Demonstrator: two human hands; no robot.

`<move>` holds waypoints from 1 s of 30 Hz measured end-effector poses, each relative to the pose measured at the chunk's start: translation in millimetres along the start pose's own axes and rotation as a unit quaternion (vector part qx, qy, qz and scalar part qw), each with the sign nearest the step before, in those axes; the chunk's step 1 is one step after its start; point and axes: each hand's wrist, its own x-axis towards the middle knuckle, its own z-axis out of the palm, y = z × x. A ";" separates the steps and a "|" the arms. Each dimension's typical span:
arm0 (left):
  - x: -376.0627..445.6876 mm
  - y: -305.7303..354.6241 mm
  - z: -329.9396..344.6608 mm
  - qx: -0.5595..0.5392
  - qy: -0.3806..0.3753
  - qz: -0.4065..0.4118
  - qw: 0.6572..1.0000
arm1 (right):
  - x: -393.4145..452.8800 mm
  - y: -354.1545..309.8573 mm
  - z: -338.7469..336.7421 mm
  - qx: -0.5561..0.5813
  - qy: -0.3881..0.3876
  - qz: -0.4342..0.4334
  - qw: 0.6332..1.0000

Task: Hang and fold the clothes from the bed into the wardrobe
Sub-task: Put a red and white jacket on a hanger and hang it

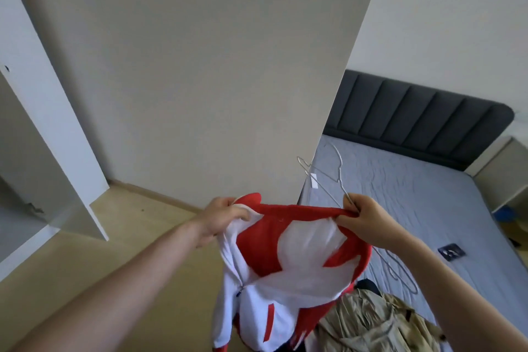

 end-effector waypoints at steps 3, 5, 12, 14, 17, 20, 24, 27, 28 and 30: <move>-2.4 25.7 -9.9 0.043 0.034 0.039 0.998 | -2.4 11.3 6.4 -0.036 0.006 -0.003 0.999; 5.6 34.2 -19.8 0.132 0.138 0.099 0.977 | -5.3 10.5 10.6 -0.046 0.006 -0.014 0.999; 20.5 27.9 -45.9 0.393 0.293 0.134 0.861 | -28.8 -31.1 25.9 0.018 -0.026 -0.064 0.997; 22.0 27.2 -50.8 0.392 0.294 0.132 0.861 | -35.1 -41.9 29.4 0.039 -0.041 -0.077 0.995; 23.6 31.2 -57.6 0.386 0.300 0.135 0.862 | -38.0 -53.1 37.9 0.021 -0.051 -0.090 0.994; 24.5 42.7 -59.4 0.384 0.300 0.155 0.859 | -35.2 -58.3 46.5 0.050 -0.057 -0.088 0.993; 24.3 62.8 -64.1 0.390 0.314 0.184 0.846 | -27.9 -64.9 52.7 0.076 -0.058 -0.091 0.991; 24.1 74.0 -63.9 0.392 0.327 0.206 0.835 | -25.4 -72.3 54.2 0.071 -0.058 -0.098 0.991; 24.0 77.2 -64.4 0.389 0.333 0.214 0.832 | -25.2 -75.1 52.9 0.071 -0.052 -0.100 0.991; 25.0 83.4 -68.3 0.379 0.338 0.225 0.832 | -25.8 -79.8 47.7 0.085 -0.035 -0.100 0.991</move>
